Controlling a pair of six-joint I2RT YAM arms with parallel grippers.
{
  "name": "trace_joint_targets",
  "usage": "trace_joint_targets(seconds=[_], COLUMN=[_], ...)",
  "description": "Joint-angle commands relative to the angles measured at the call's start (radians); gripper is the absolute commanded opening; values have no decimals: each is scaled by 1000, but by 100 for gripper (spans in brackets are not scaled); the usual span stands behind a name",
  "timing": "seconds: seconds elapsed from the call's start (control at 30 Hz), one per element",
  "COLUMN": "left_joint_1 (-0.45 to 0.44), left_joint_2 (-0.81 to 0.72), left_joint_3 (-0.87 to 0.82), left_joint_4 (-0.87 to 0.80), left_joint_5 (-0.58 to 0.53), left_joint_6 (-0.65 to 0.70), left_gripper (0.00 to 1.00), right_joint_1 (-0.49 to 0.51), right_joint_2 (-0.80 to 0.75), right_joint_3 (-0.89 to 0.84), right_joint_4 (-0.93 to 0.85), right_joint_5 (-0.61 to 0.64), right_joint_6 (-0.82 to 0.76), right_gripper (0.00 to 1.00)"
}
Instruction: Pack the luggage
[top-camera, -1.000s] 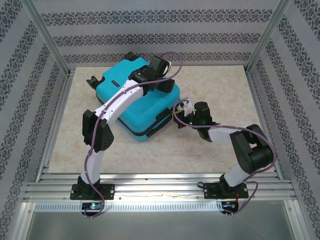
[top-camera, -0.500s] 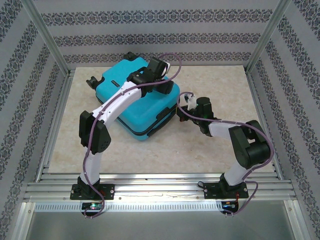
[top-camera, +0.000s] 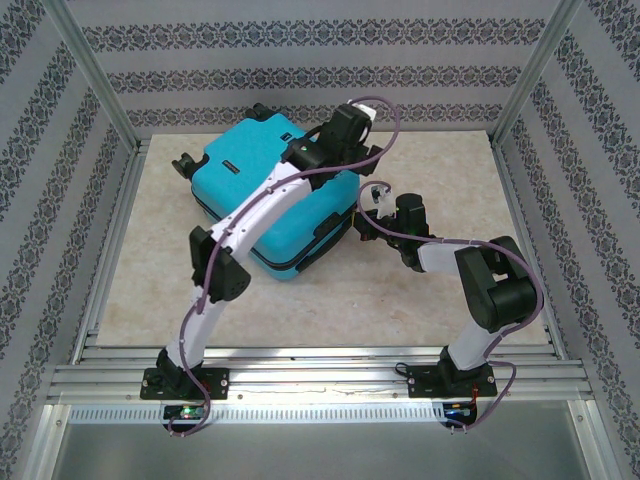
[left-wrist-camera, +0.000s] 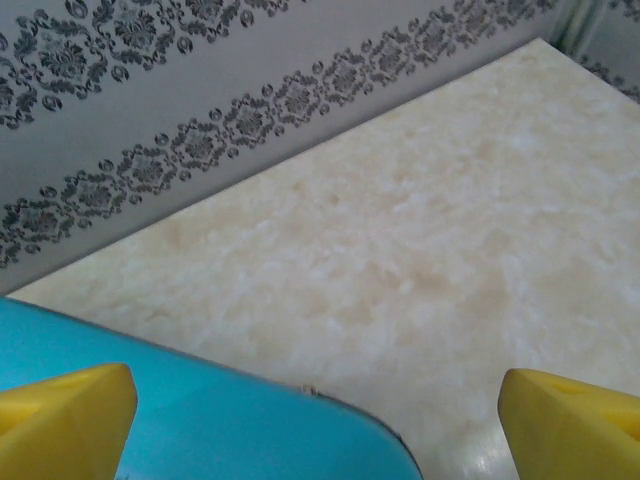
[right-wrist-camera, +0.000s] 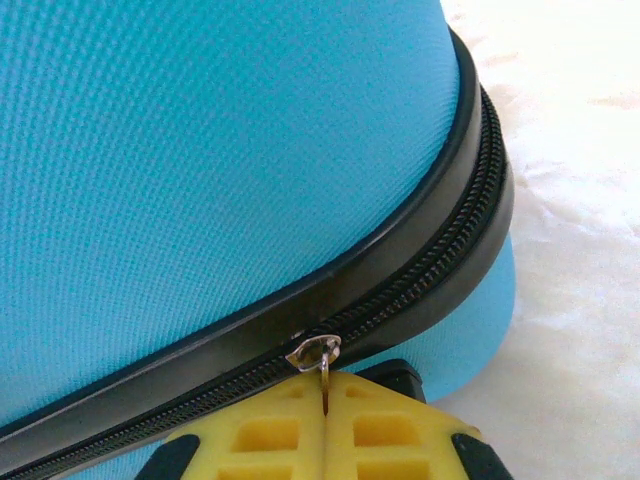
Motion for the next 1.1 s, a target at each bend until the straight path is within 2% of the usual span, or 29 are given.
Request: trace_joint_targets(seconds=[0.0,0.33,0.6,0.67,0.8,1.07], left_joint_1=[-4,-4,-21,-27,-34,-35], left_joint_2=[135,169,130,90,-48,-342], left_joint_3=[123,103,3,-71,-324,-785], left_joint_4=[-116,-165,-225,-205,-98,19], left_joint_5=[-133,-223,-213,-200,-145,-130], left_joint_6=[1,-11,7,17,31,-12], left_gripper=[92,78,68,67,66,65], right_joint_1=[-6,-6,9,26,74,183], right_joint_2=[2,2,-3,-14,-49,-123], right_joint_3=[-5,-23,-73,-87,-122,-175], right_joint_4=[89,121,212,211,214,199], right_joint_5=[-41,-59,-92,-94,-93,-86], right_joint_6=[8,17,32,15,-18,-60], right_gripper=[0,0,0,0,0,0])
